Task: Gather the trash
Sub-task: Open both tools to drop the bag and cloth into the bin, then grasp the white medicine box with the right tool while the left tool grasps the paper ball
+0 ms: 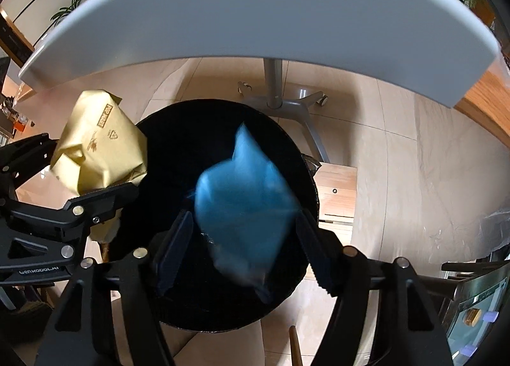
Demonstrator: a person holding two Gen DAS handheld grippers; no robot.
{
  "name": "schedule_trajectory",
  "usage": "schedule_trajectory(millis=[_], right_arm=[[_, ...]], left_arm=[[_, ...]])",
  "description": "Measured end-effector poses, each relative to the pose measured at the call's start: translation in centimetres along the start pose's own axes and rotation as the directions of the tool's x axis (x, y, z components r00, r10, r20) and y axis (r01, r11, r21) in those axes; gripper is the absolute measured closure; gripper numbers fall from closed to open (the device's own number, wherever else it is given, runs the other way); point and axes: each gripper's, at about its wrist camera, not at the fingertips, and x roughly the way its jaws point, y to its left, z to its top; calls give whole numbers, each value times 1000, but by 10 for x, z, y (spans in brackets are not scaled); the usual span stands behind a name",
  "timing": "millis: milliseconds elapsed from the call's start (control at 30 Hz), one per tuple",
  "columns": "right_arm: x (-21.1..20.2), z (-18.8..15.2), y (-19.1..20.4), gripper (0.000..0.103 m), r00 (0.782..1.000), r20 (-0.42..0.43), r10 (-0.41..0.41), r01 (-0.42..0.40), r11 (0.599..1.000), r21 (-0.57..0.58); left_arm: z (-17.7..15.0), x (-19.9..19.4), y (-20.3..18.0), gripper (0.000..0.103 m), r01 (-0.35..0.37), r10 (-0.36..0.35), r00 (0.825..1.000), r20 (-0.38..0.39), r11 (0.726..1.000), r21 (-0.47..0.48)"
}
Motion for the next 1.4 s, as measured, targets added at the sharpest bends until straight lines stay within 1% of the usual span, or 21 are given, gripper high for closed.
schedule_trajectory(millis=[267,433,500,600,667,733,767,800,833,900,933,1000,1067,1133,1200,1267,1400], right_arm=[[-13,-6,-6,29,1000,19,1,-2,999,36],[-39,-12,-11,26,998,58,-2,-1,998,56],[-57,-14,-15,26,996,92,5,-10,998,60],[-87,-15,-17,19,987,161,-7,-1,999,47],[-113,-11,-15,13,972,234,-25,19,999,29],[-132,-3,-11,9,953,298,-52,48,999,21],[-141,1,-9,6,942,331,-65,62,998,18],[-152,9,-7,5,923,376,-79,78,997,16],[-157,16,-7,4,910,405,-83,85,996,14],[-163,33,-6,4,894,439,-85,90,996,8],[-160,42,-11,4,892,444,-87,92,996,9],[-158,63,-9,4,885,455,-100,106,994,12],[-153,82,-9,4,886,452,-105,111,994,13],[-144,103,-7,4,893,440,-98,104,995,9],[-134,120,-5,4,901,423,-97,105,994,4],[-123,130,-3,4,908,406,-106,114,993,5],[-107,151,-5,4,922,375,-93,92,996,21]], left_arm=[[-4,-9,4,20,1,-1,1000,17,1000,-28],[-11,-26,10,20,-4,5,999,38,999,-33],[-13,-36,12,20,2,0,998,56,999,-36],[-19,-57,11,20,28,-24,994,104,999,-32],[-17,-80,12,20,48,-44,987,153,999,-22],[-10,-96,12,12,44,-40,980,196,999,-15],[-6,-107,11,7,28,-24,971,237,1000,-12],[-1,-115,11,5,12,-8,962,272,1000,-10],[4,-121,11,5,2,1,955,298,1000,-10],[13,-129,15,4,-2,7,946,325,1000,-15],[20,-132,16,4,-8,14,941,339,1000,-20],[30,-128,16,3,-21,27,938,346,1000,-20],[41,-124,18,3,-42,49,938,344,999,-27],[46,-121,23,3,-40,48,937,345,999,-30],[54,-113,25,3,-43,51,941,336,999,-32],[61,-107,27,3,-52,60,944,326,998,-33],[72,-96,31,3,-57,66,948,312,998,-36]])
